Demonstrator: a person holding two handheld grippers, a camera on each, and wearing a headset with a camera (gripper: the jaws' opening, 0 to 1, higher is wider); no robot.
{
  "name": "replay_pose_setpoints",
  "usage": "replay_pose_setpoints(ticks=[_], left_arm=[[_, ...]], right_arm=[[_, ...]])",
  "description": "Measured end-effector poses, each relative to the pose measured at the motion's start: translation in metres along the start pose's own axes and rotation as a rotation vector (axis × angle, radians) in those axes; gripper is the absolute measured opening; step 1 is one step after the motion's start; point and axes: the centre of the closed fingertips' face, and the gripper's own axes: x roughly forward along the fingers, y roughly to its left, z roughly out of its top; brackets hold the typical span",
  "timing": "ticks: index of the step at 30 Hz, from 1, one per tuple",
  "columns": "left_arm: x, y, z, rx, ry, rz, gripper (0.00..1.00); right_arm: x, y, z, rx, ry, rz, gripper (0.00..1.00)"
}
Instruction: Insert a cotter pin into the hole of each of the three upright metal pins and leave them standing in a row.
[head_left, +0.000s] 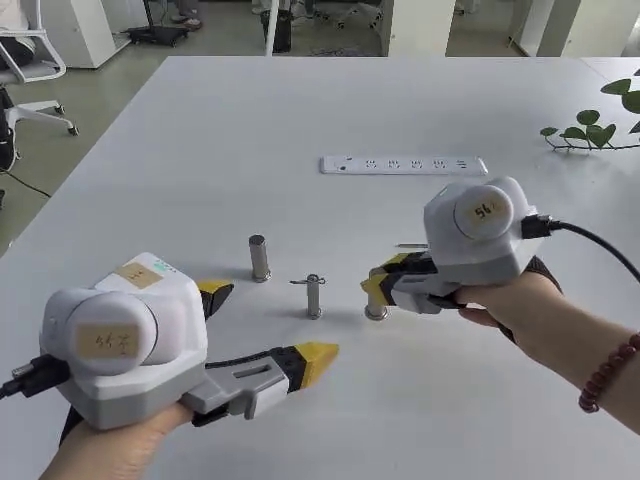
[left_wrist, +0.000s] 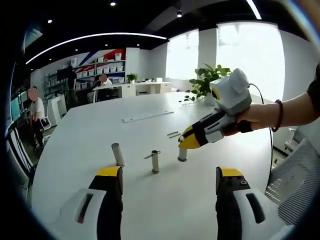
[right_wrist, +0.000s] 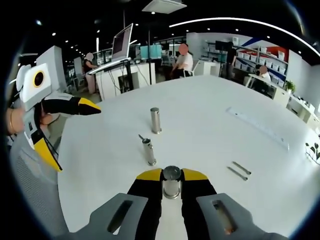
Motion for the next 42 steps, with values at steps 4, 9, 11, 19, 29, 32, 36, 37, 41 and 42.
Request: replay_pose_setpoints(ticks=[4, 9, 11, 19, 29, 32, 36, 37, 41, 42], left_arm=[[-0.001, -0.002, -0.001, 0.004, 0.003, -0.002, 0.75], [-0.001, -0.002, -0.001, 0.003, 0.004, 0.002, 0.75], [-0.001, -0.002, 0.0, -0.004, -0.006, 0.001, 0.74], [0.001, -0.002, 0.0, 0.002, 0.001, 0.003, 0.75], [0.002, -0.004, -0.004, 0.005, 0.01, -0.004, 0.75], [0.002, -0.005, -0.003, 0.007, 0.008, -0.003, 0.75], [0.003, -0.006, -0.004, 0.012, 0.013, -0.007, 0.75], [0.003, -0.006, -0.004, 0.015, 0.015, -0.006, 0.75], [0.002, -0.007, -0.004, 0.018, 0.015, -0.007, 0.76], [0.002, -0.007, -0.004, 0.018, 0.016, -0.007, 0.76]], right_arm=[[0.0, 0.002, -0.002, 0.015, -0.002, 0.002, 0.08], [0.001, 0.003, -0.007, 0.028, -0.001, -0.007, 0.08], [0.001, 0.004, -0.011, 0.003, 0.006, -0.008, 0.08], [0.001, 0.005, -0.018, 0.001, 0.006, -0.015, 0.08], [0.0, 0.006, -0.02, 0.034, -0.012, -0.042, 0.09], [0.0, 0.005, -0.021, 0.099, -0.011, -0.037, 0.09], [-0.001, 0.006, -0.019, 0.083, -0.019, -0.038, 0.12], [-0.002, 0.007, -0.018, 0.082, -0.024, -0.034, 0.14], [-0.008, 0.008, -0.015, 0.093, -0.037, -0.018, 0.19], [-0.011, 0.008, -0.014, 0.09, -0.038, -0.013, 0.19]])
